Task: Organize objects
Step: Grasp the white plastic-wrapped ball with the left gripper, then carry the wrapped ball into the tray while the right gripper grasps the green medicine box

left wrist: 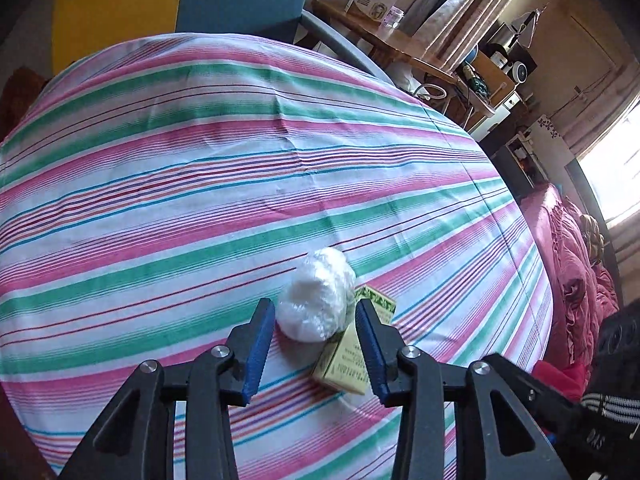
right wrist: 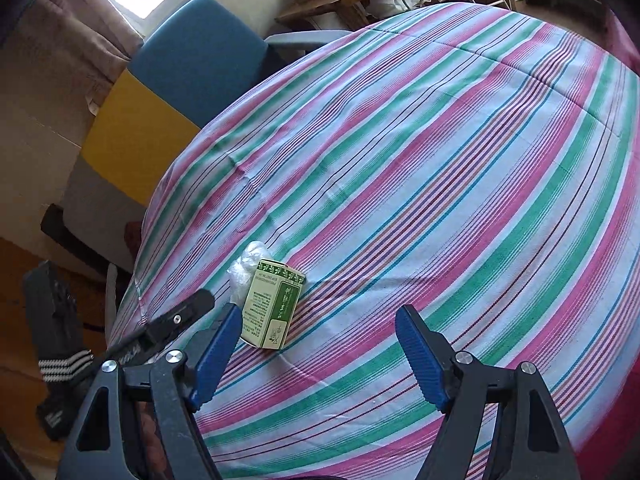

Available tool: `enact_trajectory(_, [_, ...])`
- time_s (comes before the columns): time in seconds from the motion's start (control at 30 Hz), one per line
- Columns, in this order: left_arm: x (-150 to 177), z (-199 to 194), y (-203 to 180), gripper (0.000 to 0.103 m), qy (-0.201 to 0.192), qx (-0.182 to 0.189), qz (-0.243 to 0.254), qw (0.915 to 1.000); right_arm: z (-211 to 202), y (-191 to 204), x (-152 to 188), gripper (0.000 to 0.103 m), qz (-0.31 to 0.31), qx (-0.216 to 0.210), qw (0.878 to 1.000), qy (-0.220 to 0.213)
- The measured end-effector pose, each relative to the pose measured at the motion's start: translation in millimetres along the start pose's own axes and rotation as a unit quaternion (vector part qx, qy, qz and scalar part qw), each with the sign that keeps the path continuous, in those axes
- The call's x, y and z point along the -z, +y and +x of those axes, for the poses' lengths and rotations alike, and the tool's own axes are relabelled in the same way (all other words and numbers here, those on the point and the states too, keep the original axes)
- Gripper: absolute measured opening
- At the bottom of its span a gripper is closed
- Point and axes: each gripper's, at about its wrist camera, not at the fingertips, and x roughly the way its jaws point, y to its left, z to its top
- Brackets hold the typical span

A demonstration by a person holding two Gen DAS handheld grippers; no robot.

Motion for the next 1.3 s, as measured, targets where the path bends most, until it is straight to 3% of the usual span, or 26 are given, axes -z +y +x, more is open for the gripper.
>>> enact_trajectory(0.23, [-12, 42, 2, 0.042, 0.022, -0.006, 0.003, 0.9997, 4, -1, 0, 0.08, 0.001, -0.003, 1.0, 0.011])
enact_trajectory(0.4, [-1, 30, 12, 0.037, 0.016, -0.006, 0.01, 0.9998, 5, -2, 0, 0.08, 0.002, 0.002, 1.0, 0.013])
enact_trajectory(0.63, [47, -10, 42, 0.037, 0.01, -0.073, 0.004, 0.9973, 2, -1, 3, 0.08, -0.01, 0.014, 1.0, 0.014])
enact_trajectory(0.87, [89, -21, 36, 0.037, -0.004, -0.13, 0.044, 0.9905, 14, 14, 11, 0.08, -0.06, 0.027, 0.997, 0.04])
enact_trajectory(1.0, [89, -23, 38, 0.037, -0.01, -0.129, 0.037, 0.9909, 26, 19, 13, 0.081, -0.072, 0.031, 0.995, 0.054])
enact_trajectory(1.1, [92, -28, 42, 0.036, -0.014, -0.119, 0.029, 0.9924, 34, 19, 14, 0.087, -0.075, 0.034, 0.994, 0.067])
enact_trajectory(1.3, [110, -64, 35, 0.036, -0.027, -0.086, 0.019, 0.9957, 46, 21, 18, 0.091, -0.078, 0.043, 0.992, 0.087])
